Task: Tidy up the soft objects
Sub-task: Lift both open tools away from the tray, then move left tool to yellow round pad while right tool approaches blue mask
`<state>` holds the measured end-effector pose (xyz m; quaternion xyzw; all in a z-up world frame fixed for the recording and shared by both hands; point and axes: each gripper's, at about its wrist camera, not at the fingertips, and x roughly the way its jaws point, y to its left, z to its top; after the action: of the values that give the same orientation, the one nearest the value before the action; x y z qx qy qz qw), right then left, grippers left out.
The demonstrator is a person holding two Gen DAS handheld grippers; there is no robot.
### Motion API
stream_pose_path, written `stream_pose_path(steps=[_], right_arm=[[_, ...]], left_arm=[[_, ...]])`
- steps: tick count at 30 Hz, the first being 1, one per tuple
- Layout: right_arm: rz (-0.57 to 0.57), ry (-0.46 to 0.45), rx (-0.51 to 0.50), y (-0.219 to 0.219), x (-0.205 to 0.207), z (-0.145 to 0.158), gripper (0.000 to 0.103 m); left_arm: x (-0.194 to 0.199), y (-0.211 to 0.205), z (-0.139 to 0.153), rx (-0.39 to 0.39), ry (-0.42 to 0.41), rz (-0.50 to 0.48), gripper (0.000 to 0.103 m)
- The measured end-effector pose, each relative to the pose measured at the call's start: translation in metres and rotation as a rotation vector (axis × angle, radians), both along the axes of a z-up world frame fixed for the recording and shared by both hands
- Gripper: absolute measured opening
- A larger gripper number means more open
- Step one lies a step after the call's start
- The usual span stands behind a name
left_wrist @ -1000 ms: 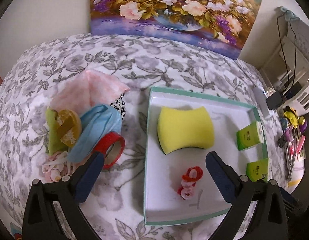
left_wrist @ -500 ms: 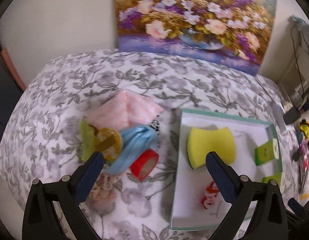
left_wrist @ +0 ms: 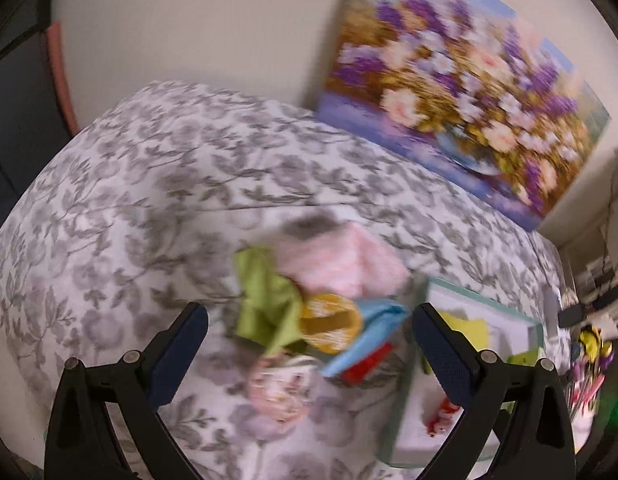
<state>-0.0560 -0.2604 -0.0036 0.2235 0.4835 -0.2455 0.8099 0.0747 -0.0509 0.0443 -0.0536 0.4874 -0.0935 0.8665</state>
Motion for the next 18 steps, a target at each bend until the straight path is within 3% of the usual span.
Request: stream_pose_path(steps=[10, 18], right_arm=[[0.17, -0.01, 0.032, 0.077, 0.054, -0.009, 0.103], [0.203, -0.005, 0.071, 0.096, 0.075, -0.026, 0.103]], left_arm=[[0.019, 0.068, -0.012, 0.02, 0.043, 0.159, 0.102], [0.03, 0.082, -0.033, -0.027, 0.104, 0.178, 0.102]])
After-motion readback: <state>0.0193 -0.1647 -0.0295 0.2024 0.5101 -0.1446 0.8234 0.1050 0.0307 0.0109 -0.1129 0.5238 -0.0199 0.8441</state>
